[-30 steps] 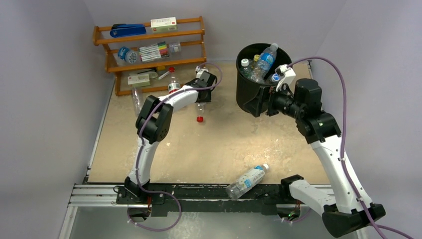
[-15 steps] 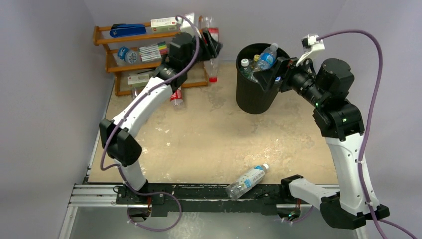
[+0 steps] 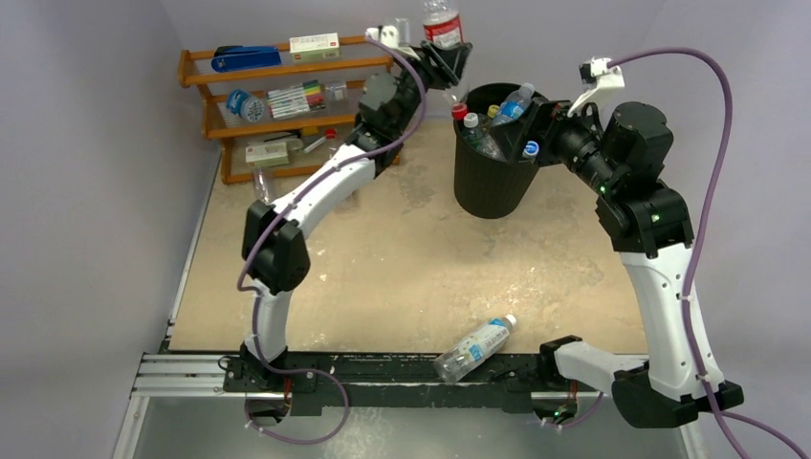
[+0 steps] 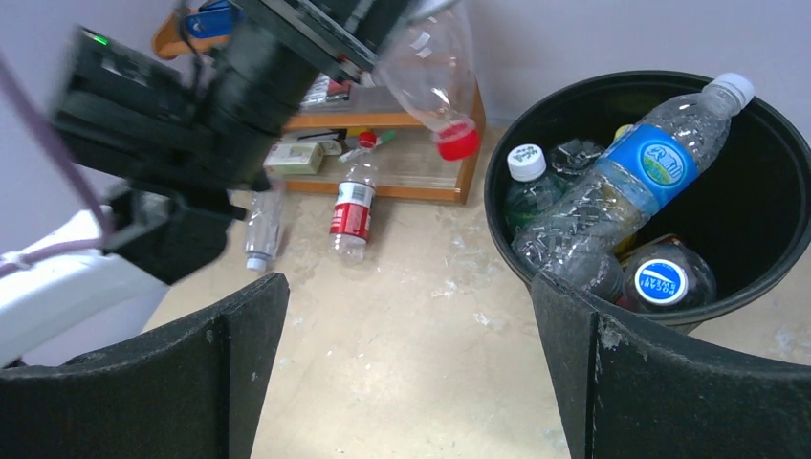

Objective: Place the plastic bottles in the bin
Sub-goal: Place the plastic bottle in the trash bin.

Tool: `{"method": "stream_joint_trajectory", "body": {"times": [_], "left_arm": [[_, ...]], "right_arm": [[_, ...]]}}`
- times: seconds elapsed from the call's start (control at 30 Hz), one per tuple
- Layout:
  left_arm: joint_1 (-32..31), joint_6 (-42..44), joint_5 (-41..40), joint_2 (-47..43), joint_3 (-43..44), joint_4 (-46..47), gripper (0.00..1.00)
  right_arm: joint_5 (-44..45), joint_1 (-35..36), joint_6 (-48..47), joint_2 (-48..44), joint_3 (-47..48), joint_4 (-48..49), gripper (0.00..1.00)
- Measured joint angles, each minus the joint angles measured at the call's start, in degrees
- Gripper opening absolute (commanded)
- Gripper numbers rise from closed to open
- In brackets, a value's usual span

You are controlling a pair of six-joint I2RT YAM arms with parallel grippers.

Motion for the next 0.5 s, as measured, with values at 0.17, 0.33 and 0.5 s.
{"method": "stream_joint_trajectory", "body": {"times": [0.17, 0.33, 0.5], "left_arm": [[-1.4, 1.2, -1.3, 8.3, 2.1, 6.5, 0.46], [-1.4, 1.6, -2.8, 14.9, 9.0, 10.9, 0.48], [-1.4, 1.6, -4.1, 19.6, 16.2, 15.4, 0.53]], "right_arm": [[-0.3, -2.5, 0.1, 1.1, 0.0, 0.2, 1.0], [-0.6, -4.4, 0.0, 1.5, 0.0, 0.2, 1.0], [-1.8, -5.3, -0.4, 2.0, -0.1, 0.5, 1.0]]}}
